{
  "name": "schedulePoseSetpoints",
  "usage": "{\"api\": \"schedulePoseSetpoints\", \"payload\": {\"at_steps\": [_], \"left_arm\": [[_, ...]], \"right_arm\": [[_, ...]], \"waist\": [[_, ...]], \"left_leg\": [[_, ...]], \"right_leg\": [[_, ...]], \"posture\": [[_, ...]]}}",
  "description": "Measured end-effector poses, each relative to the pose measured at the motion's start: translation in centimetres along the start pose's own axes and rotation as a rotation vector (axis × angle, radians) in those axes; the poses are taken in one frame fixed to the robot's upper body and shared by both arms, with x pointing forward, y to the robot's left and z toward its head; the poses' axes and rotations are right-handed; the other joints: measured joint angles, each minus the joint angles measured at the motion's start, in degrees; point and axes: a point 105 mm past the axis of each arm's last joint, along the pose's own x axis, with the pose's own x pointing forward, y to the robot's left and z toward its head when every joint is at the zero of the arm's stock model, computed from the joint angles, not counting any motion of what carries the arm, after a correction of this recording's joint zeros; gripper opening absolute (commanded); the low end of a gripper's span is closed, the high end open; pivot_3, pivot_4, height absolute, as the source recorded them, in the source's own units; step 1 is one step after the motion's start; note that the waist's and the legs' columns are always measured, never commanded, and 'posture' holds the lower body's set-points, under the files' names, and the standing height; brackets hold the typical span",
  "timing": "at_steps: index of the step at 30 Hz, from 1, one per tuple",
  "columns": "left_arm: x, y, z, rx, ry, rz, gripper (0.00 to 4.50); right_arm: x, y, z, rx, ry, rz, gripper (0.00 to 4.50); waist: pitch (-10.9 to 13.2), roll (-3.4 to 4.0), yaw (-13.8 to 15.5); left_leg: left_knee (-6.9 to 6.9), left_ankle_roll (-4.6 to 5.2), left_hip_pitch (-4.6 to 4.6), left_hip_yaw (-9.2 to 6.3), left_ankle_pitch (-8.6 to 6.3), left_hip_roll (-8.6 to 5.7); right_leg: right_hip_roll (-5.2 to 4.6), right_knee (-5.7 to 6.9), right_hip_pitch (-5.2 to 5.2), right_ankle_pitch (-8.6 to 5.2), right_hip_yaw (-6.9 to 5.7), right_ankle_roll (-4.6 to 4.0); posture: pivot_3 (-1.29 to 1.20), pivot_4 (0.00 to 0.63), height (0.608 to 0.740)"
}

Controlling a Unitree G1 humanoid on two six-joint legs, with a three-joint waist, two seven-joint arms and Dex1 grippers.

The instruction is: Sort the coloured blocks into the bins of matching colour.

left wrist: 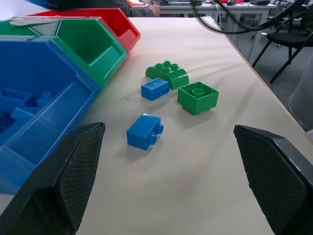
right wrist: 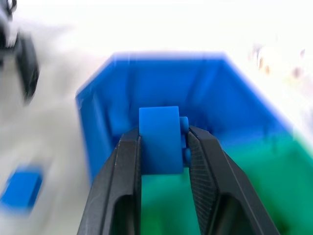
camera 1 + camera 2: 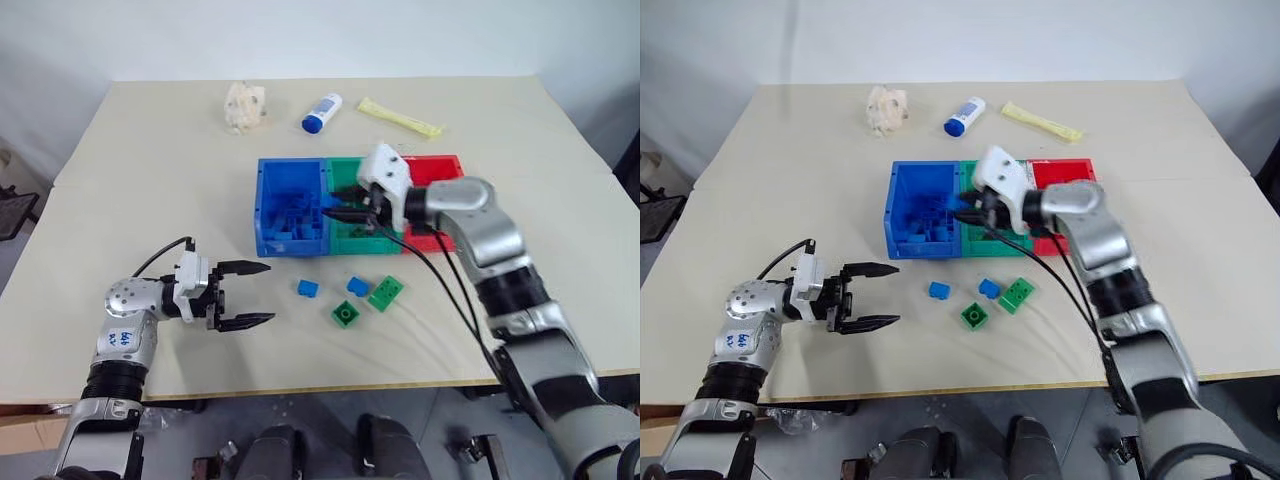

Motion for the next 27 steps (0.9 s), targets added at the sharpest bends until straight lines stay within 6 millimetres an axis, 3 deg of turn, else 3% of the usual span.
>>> {"api": "schedulePoseSetpoints", "payload": {"at_steps": [2,11,13,19,23,27], "left_arm": [[-0.1,-0.1,-0.1,-0.003,0.002,0.003,4.50],[0.0,-0.2,0.0,0.003,0.002,0.010,4.50],[0.0,-0.2,0.0,0.003,0.002,0.010,4.50],[0.2,0.0,0.3,0.016,-0.002,0.004,4.50],[0.3,0.4,0.5,0.020,-0.006,0.000,4.50],[0.3,0.5,0.3,0.009,-0.006,-0.008,4.50]], "right_arm": [[1.2,-0.4,-0.1,0.011,-0.013,-0.018,0.91],[2.8,0.2,-0.4,0.013,-0.048,0.004,3.97],[2.7,0.2,-0.2,0.009,-0.052,0.009,4.46],[1.5,0.8,0.2,-0.019,-0.066,0.051,4.46],[-2.0,2.2,-0.5,-0.014,-0.068,0.103,4.46],[-6.7,3.3,-2.4,0.000,-0.017,0.109,4.46]], "waist": [[0.00,0.00,-0.32],[0.00,0.00,-0.61],[0.00,0.00,-0.60],[0.00,0.00,-0.35],[0.00,0.00,-0.10],[0.01,-0.01,0.00]], "left_leg": [[-0.01,0.00,0.00,-0.04,0.00,-0.06],[-0.06,0.00,0.00,-0.12,0.00,-0.05],[-0.06,0.00,0.00,-0.12,0.00,-0.05],[-0.04,0.00,-0.02,-0.18,0.00,-0.06],[0.02,0.00,-0.07,-0.34,0.00,-0.12],[0.01,0.00,-0.09,-0.27,0.00,-0.11]], "right_leg": [[-0.01,0.00,0.01,0.00,0.01,0.00],[0.01,0.00,0.01,0.00,0.00,0.00],[0.01,-0.01,0.01,0.00,0.02,0.00],[0.00,-0.01,0.03,0.00,0.01,0.00],[-0.01,-0.07,0.12,0.00,0.01,0.00],[-0.01,-0.18,0.13,0.00,0.00,0.01]], "posture": [[0.00,0.150,0.740],[0.00,0.150,0.740],[0.00,0.150,0.740],[0.00,0.150,0.740],[0.00,0.150,0.740],[0.00,0.150,0.740]]}}
